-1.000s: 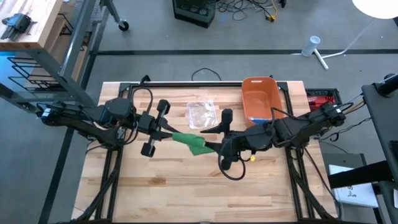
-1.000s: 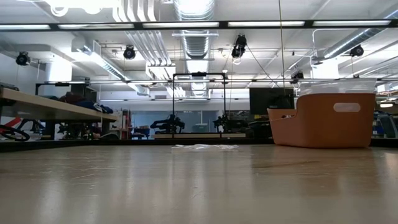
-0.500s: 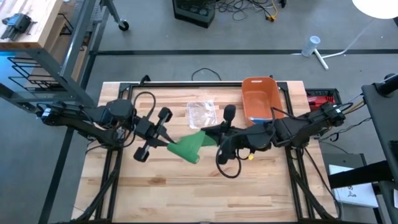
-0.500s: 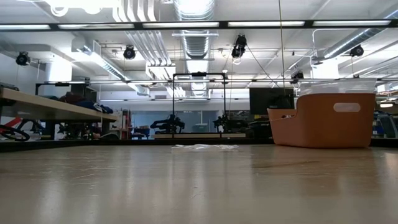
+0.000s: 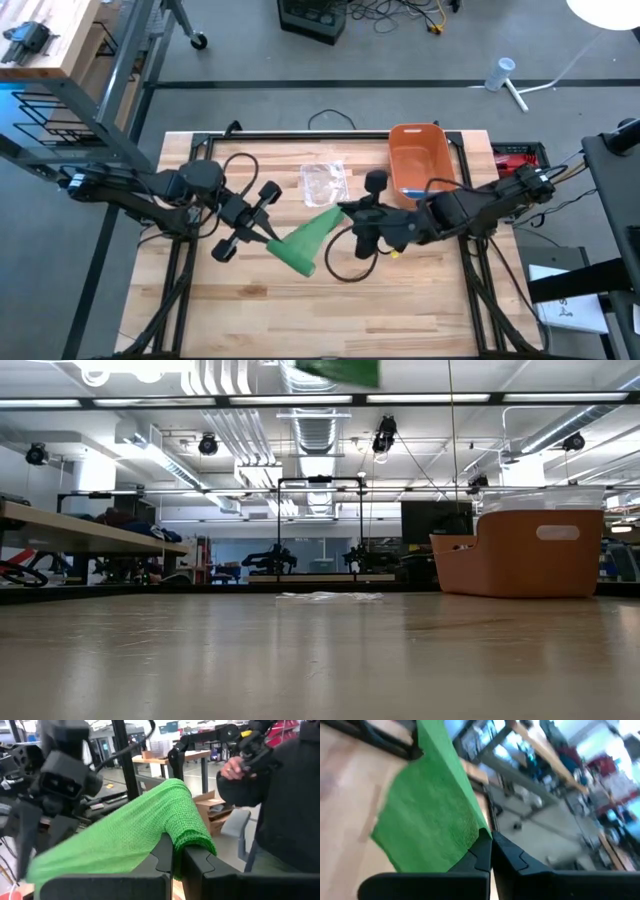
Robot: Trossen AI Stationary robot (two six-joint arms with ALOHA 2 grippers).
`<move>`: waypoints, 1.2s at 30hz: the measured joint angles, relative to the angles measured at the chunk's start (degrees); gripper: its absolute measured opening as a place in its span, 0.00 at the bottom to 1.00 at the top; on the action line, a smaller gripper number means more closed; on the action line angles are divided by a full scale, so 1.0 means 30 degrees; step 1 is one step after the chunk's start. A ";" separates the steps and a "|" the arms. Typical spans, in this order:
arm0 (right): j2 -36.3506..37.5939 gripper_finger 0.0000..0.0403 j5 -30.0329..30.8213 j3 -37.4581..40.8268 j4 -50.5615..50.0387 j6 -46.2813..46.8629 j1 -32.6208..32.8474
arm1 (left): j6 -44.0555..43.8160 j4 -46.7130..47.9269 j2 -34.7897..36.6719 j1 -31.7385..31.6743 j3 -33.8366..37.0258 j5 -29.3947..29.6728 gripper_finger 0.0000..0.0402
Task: Roll bandage
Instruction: Roll the green bandage
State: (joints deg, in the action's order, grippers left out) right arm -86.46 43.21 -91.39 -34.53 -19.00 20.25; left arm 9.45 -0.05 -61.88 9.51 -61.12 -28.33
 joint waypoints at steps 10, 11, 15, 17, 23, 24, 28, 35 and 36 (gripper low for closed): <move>0.0568 0.00 0.2362 -0.0022 0.3750 -0.3259 0.0503 | -0.0248 0.4427 0.0507 0.0069 0.0000 0.7347 0.01; 0.0556 0.00 0.2295 -0.0022 0.4735 -0.4147 0.0503 | -0.0360 0.4459 0.0294 0.0069 0.0000 0.7427 0.01; 0.0562 0.00 0.2775 -0.0022 0.6852 -0.6793 -0.0035 | -0.0462 0.4175 -0.0480 0.0080 0.0000 0.7569 0.01; 0.0605 0.00 0.3810 -0.0015 0.6483 -0.7146 -0.0684 | -0.0465 0.4071 -0.0827 0.0076 0.0000 0.7420 0.01; 0.0710 0.00 0.3818 -0.0015 0.1291 -0.2276 -0.2585 | -0.0538 0.3933 -0.1149 0.0204 0.0002 0.5457 0.01; 0.0747 0.00 0.3335 -0.0022 0.0250 -0.0931 -0.2801 | -0.0570 0.4220 -0.1074 0.0264 0.0084 0.5258 0.01; 0.0566 0.00 -0.1250 -0.0044 -0.1949 0.3247 -0.2725 | -0.0698 0.3726 -0.0429 0.0227 0.0086 0.5479 0.01; 0.0370 0.10 -0.3586 -0.0058 -0.0066 0.2706 -0.0812 | -0.1881 0.2637 0.0444 0.0194 0.0036 0.5651 0.01; 0.0386 0.13 -0.3577 -0.0058 0.0446 0.2203 -0.0472 | -0.2135 0.2636 0.0576 0.0185 0.0036 0.5717 0.01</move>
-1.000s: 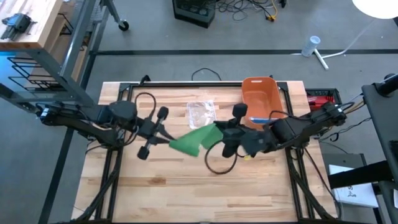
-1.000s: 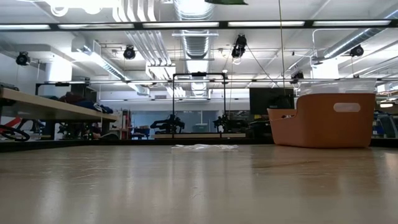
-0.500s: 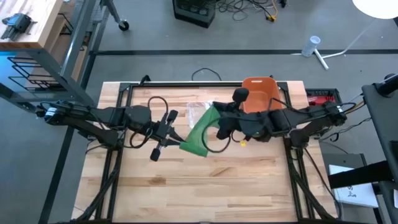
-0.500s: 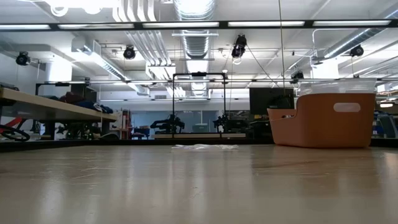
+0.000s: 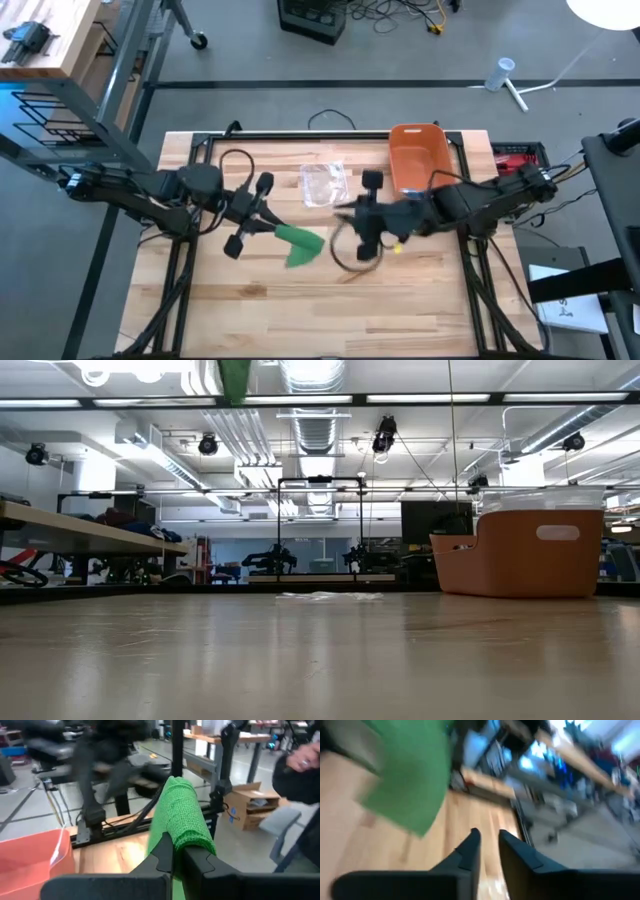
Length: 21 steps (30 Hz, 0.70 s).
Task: Roll bandage
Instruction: Roll the green bandage
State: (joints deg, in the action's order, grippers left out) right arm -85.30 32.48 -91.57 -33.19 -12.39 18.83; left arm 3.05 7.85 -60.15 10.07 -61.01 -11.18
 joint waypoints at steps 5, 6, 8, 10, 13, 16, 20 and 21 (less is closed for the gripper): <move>0.0044 0.29 -0.0258 -0.0067 0.3031 -0.2276 0.1378 | -0.0969 0.0441 0.0382 0.0007 0.0000 0.1110 0.01; 0.0044 0.31 -0.0252 -0.0073 0.3354 -0.2404 0.1583 | -0.1138 0.0569 0.0491 0.0007 0.0000 0.1430 0.01; 0.0012 0.36 -0.0267 -0.0073 0.3597 -0.2455 0.1913 | -0.1418 0.0755 0.0681 -0.0015 0.0000 0.2032 0.01; -0.0007 0.40 -0.0336 -0.0073 0.3756 -0.2247 0.2068 | -0.1619 0.0661 0.0822 -0.0029 0.0000 0.2268 0.01; -0.0080 0.43 -0.0322 -0.0073 0.3787 -0.1574 0.2052 | -0.1865 0.0221 0.0879 -0.0022 0.0000 0.2271 0.01; -0.0550 0.45 -0.0260 -0.0066 0.4021 -0.1328 0.1922 | -0.2204 -0.0182 0.0851 -0.0025 0.0000 0.2270 0.01; -0.1351 0.44 0.1007 -0.0066 0.5329 -0.2219 0.1849 | -0.2653 -0.0483 0.0760 -0.0029 0.0000 0.2266 0.01; -0.1462 0.44 0.1665 -0.0066 0.5628 -0.2619 0.1855 | -0.2862 -0.0491 0.0760 -0.0029 0.0000 0.2266 0.01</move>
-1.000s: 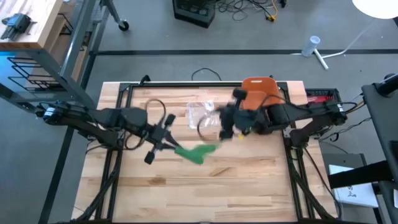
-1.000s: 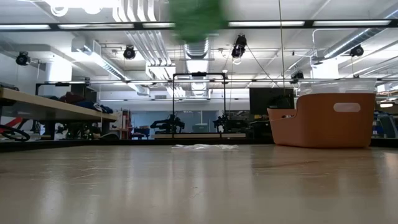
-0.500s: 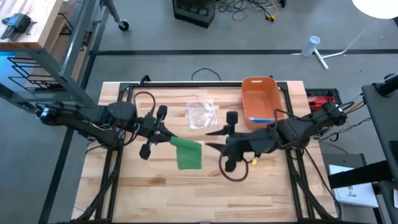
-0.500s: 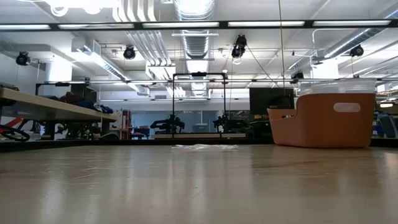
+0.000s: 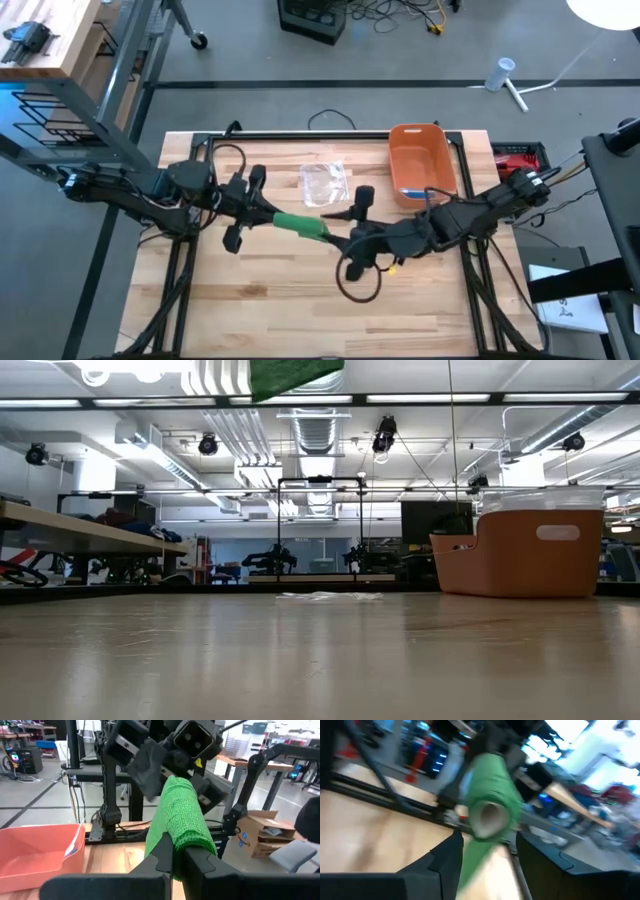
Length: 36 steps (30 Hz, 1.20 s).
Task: Roll bandage
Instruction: Roll the green bandage
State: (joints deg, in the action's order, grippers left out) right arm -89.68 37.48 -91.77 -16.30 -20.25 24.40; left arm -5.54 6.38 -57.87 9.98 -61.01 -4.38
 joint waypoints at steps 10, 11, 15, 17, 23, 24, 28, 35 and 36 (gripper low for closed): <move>0.0443 0.43 0.1513 0.0000 0.0592 0.0751 0.0960 | 0.0280 0.0146 0.0510 0.0000 -0.0007 0.1236 0.01; 0.0414 0.43 0.1507 0.0000 0.0744 0.1081 0.0990 | 0.0744 0.0137 0.0493 0.0000 -0.0007 0.1342 0.01; 0.0165 0.40 0.1499 0.0012 0.1544 0.2347 0.0845 | 0.2076 -0.0313 0.0233 0.0000 -0.0007 0.1531 0.01; 0.0182 0.39 0.1520 0.0015 0.1841 0.2683 0.0729 | 0.2475 -0.0629 0.0025 0.0015 -0.0010 0.2115 0.01; 0.0408 0.36 0.3360 0.0015 0.1924 0.1102 0.0932 | 0.3572 -0.0739 -0.0341 0.0015 -0.0036 0.3805 0.01; 0.0483 0.35 0.3734 -0.0001 0.2062 0.0671 0.0958 | 0.3653 -0.0489 -0.0377 0.0002 -0.0036 0.3974 0.01; 0.0568 0.32 0.4001 -0.0051 0.2164 0.0000 0.0846 | 0.3894 -0.0237 -0.0399 0.0000 -0.0029 0.4108 0.01; 0.0150 0.22 0.3893 -0.0036 0.2092 -0.0716 0.0303 | 0.4757 0.0229 -0.0609 0.0000 -0.0022 0.4529 0.01; 0.0019 0.21 0.3863 -0.0042 0.2185 -0.0716 0.0156 | 0.4810 0.0226 -0.0671 0.0000 -0.0022 0.4545 0.01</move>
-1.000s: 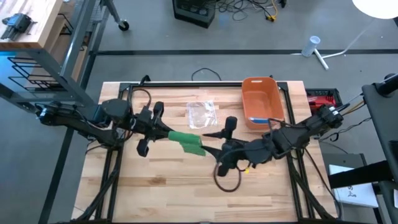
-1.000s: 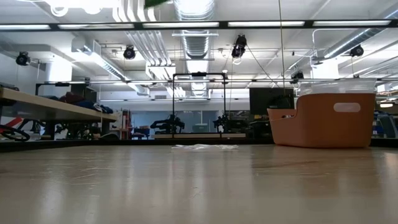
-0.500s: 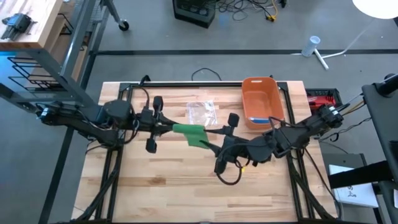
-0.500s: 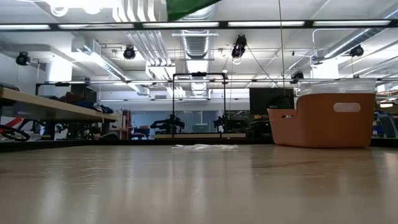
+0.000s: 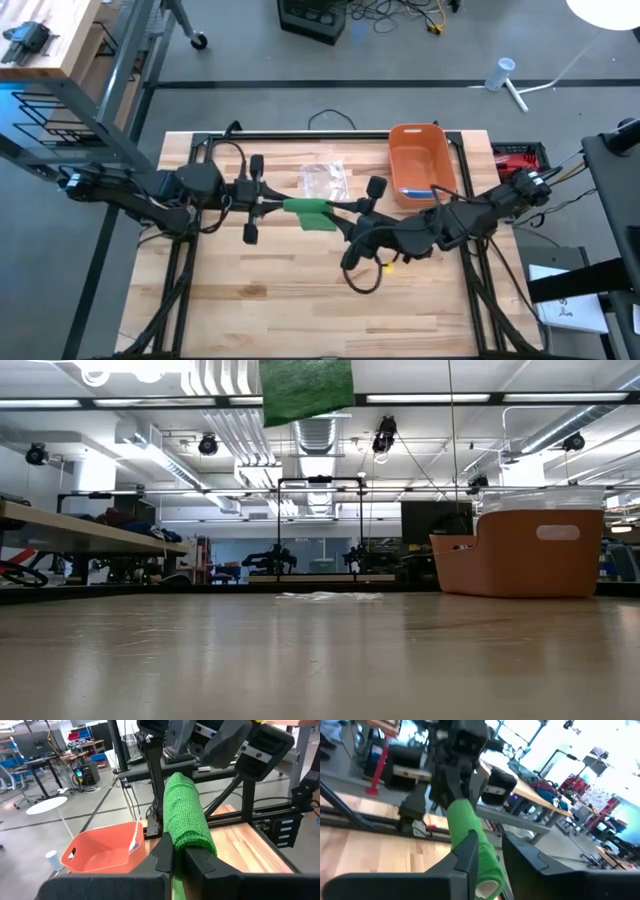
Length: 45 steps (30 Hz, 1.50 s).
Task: Roll bandage
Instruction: Roll the green bandage
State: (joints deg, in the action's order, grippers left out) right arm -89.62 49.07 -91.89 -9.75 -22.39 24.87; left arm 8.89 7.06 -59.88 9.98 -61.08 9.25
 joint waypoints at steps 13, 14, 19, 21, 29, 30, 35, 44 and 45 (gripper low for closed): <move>-0.0649 0.01 0.0761 0.0013 -0.2184 0.0240 -0.0716 | -0.0327 -0.0009 -0.0085 0.0149 0.0044 0.0067 0.01; -0.0641 0.00 0.1032 0.0005 -0.2472 0.0236 -0.0709 | -0.0346 -0.0023 -0.0070 0.0190 0.0044 0.0057 0.01; -0.0561 0.00 0.1544 0.0005 -0.3868 0.0389 -0.0709 | -0.0478 -0.0045 0.0072 0.0297 0.0044 -0.0023 0.01; -0.0554 0.00 0.1659 0.0005 -0.4095 0.0674 -0.0701 | -0.0482 -0.0005 0.0132 0.0299 0.0044 -0.0091 0.01; -0.0452 0.00 0.1697 -0.0412 -0.4184 -0.0545 -0.0146 | -0.0482 0.0570 0.0153 0.0335 0.0027 0.0680 0.01; -0.0440 0.01 0.1585 -0.0584 -0.4169 -0.0953 0.0006 | -0.0482 0.0624 0.0142 0.0335 0.0015 0.0775 0.01; -0.0401 0.09 -0.1397 -0.1240 -0.4000 -0.1397 0.0220 | -0.0367 0.0747 0.0110 0.0335 0.0015 0.1072 0.01; -0.0423 0.29 -0.2867 -0.0921 -0.4178 -0.0450 -0.1368 | 0.0514 0.0664 0.0095 0.0419 0.0015 0.0576 0.01; -0.0431 0.30 -0.3285 -0.0857 -0.4210 -0.0314 -0.1505 | 0.0523 0.0619 0.0095 0.0430 0.0015 0.0576 0.01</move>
State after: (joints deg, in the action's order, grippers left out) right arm -90.92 39.21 -94.46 -22.38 -23.33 20.35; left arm 10.46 8.91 -59.59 11.27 -61.04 10.98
